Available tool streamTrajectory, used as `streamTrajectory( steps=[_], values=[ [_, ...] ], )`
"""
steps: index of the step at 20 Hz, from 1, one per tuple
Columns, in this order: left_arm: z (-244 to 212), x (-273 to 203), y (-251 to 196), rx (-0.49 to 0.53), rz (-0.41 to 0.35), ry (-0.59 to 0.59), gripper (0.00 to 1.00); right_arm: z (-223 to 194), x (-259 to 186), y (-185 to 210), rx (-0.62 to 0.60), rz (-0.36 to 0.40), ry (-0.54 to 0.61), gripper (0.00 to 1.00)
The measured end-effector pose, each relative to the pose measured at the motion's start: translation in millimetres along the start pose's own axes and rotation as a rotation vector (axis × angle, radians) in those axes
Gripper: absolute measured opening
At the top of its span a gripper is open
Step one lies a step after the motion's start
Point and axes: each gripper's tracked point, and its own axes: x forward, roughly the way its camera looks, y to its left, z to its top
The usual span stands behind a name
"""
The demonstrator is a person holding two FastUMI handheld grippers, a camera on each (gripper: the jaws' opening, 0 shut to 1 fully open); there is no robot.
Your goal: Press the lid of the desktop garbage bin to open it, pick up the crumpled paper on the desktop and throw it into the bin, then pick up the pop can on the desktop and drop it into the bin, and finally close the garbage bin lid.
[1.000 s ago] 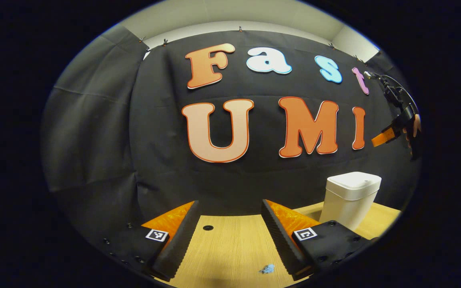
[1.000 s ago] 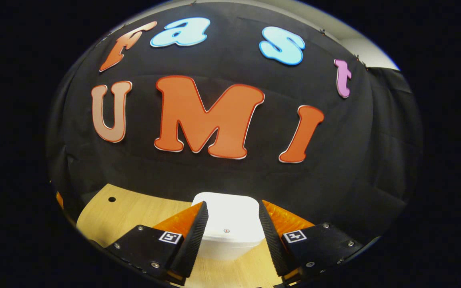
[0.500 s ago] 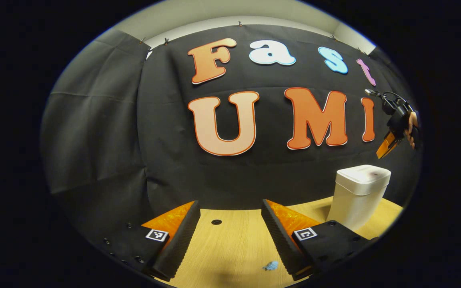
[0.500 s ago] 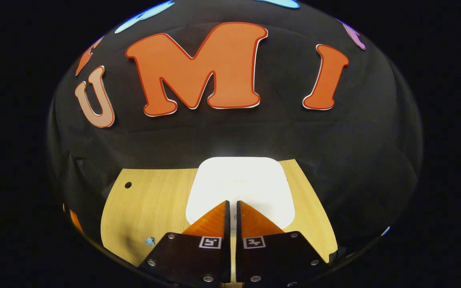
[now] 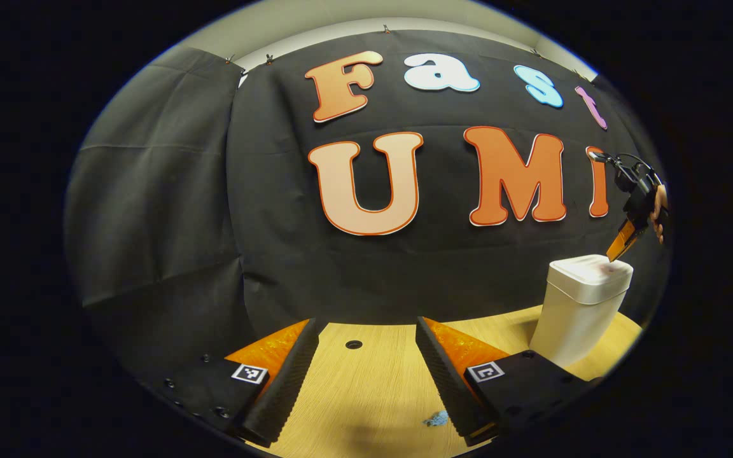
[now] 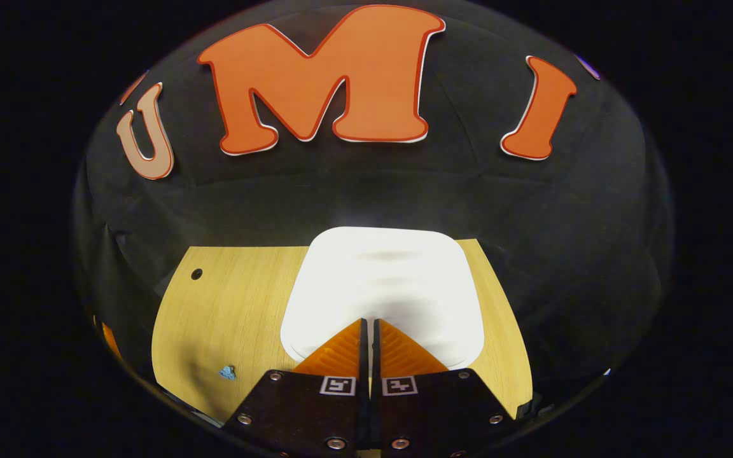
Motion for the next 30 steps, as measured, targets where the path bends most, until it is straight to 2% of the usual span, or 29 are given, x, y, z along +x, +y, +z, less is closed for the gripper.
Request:
streamTrajectory(
  steps=[3,6,10,14,19,26,30],
  values=[
    [-3,1,-5,0.013,-0.008,0.011,0.98,-18,5,-6,0.012,-0.006,0.028,0.01],
    [-4,2,-16,0.028,-0.034,0.022,0.98,-17,5,-7,0.037,0.012,0.005,0.01],
    [-6,2,-30,0.047,-0.067,0.029,1.00,-21,9,-7,0.056,-0.003,-0.008,0.01],
    [2,4,-35,0.061,-0.078,0.008,1.00,-16,4,-6,0.082,0.030,-0.011,0.01],
    [6,1,-30,0.062,-0.077,-0.002,0.97,2,-9,-8,0.046,0.013,-0.048,0.01],
    [6,-1,-20,0.045,-0.057,-0.002,1.00,71,-56,-12,0.021,-0.015,-0.314,0.01],
    [7,-2,-25,0.043,-0.070,-0.007,1.00,92,-83,-17,0.034,-0.021,-0.440,0.01]
  ],
)
